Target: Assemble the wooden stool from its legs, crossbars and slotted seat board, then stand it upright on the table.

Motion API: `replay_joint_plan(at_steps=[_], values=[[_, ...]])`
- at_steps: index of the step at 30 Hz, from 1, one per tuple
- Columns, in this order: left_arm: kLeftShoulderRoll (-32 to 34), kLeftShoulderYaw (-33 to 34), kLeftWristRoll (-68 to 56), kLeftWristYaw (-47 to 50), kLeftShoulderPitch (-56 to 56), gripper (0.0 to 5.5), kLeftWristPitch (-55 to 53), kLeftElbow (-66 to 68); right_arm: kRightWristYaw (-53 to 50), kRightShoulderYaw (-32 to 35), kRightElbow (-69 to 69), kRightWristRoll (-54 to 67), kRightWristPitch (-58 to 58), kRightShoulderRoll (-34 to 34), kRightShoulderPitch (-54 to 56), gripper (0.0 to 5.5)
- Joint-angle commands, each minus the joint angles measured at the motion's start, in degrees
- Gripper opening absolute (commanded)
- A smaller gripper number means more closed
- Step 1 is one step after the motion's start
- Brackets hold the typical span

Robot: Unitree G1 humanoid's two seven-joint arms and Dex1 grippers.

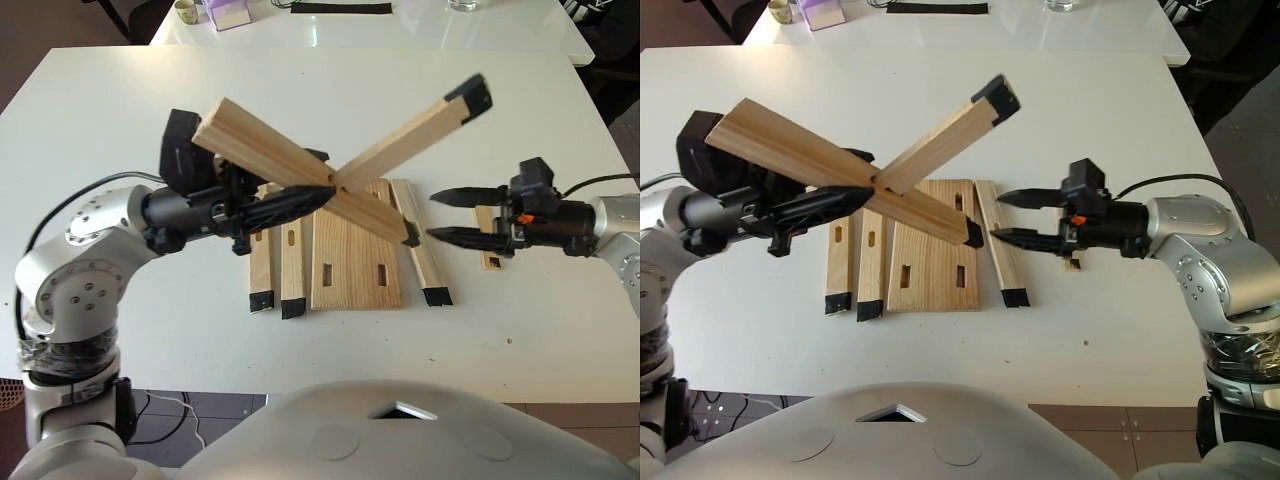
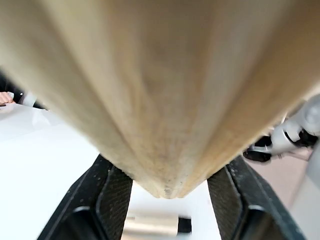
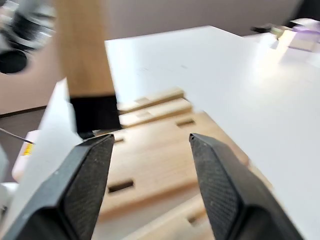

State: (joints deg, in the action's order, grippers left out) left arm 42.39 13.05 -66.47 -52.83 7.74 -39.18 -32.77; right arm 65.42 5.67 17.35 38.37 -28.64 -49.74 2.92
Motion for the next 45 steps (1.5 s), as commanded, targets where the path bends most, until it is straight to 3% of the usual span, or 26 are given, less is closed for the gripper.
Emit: replay_joint_plan(at_steps=[1, 8, 19, 45], values=[[7.1, 2.7, 6.5, -7.0, -5.4, 2.06, 1.4, -0.2, 0.3, 3.3, -3.0, -3.9, 5.0, -0.3, -4.6, 2.76], [9.6, 2.3, 17.5, -12.4, -14.3, 2.06, 7.7, -2.2, -2.1, 4.4, -0.2, -4.6, 7.3, 2.0, -8.3, 2.76], [9.0, -2.9, 24.8, -14.4, -14.1, 2.06, 12.9, 1.4, -2.4, 2.4, -0.3, -6.7, 8.8, 2.8, -7.3, 2.76], [12.0, -4.6, 25.7, -18.7, -8.8, 2.06, 14.7, 7.9, -2.7, 1.6, -0.8, -9.0, 11.2, 3.4, -9.0, 2.76]])
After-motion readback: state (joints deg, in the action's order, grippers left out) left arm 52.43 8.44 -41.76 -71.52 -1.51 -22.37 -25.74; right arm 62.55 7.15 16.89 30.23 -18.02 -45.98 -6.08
